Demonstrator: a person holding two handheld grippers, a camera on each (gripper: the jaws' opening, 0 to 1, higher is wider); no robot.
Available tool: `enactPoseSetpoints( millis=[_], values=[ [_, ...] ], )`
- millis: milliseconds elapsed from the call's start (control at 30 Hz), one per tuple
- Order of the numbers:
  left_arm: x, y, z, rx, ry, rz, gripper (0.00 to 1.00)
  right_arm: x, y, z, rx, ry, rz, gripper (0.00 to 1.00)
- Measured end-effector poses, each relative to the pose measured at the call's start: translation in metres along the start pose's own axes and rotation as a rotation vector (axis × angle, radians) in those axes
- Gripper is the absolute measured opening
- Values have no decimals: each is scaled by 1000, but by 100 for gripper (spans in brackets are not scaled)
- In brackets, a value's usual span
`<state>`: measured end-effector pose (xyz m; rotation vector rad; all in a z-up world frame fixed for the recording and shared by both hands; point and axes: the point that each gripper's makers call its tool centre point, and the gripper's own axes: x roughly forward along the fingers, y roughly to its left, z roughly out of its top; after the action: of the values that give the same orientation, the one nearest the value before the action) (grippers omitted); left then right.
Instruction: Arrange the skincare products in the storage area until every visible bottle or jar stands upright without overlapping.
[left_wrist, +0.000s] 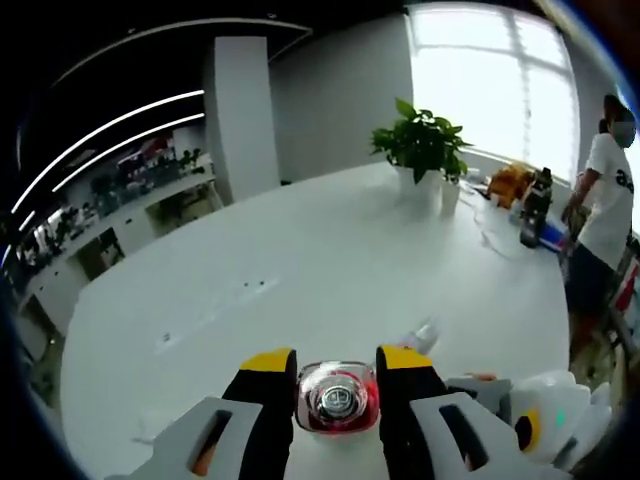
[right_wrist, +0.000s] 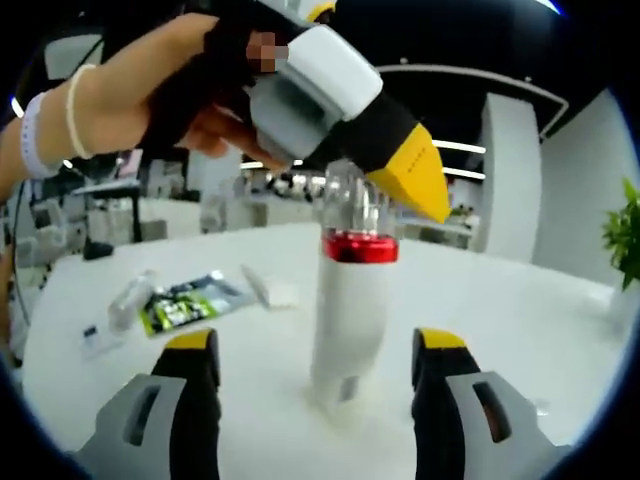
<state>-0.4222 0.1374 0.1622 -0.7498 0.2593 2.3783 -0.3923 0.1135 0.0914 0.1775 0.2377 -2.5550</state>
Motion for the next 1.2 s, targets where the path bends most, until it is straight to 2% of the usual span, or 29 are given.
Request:
enactPoseSetpoints(
  millis=[300,533,600,700,833,933,1000,1100,1200],
  values=[
    [2,-4,4,24,-48,-6,31,2,0,-2,39,-3,-3,76],
    [0,-2,7,57,-133,-18,32,7,-2,-14,53,38,-13,69],
    [-2,-1,10,89,-183,-19,32,8,-2,-15,60,38,-13,68],
    [-8,-1,11,106,-223,-17,31,11,-2,-20,68,48,-10,65],
    [-12,0,12,136,-247,-12,32,17,-5,-31,69,90,-24,63],
    [-18,1,13,153,-275,-8,32,16,-10,-35,67,100,-45,58],
    [-23,1,14,198,-299,-5,32,15,-13,-36,64,103,-59,54],
    [-32,3,7,243,-333,15,35,14,-18,-38,63,107,-78,50],
    [-42,9,5,228,-378,5,36,14,-21,-42,60,119,-88,43]
  ],
)
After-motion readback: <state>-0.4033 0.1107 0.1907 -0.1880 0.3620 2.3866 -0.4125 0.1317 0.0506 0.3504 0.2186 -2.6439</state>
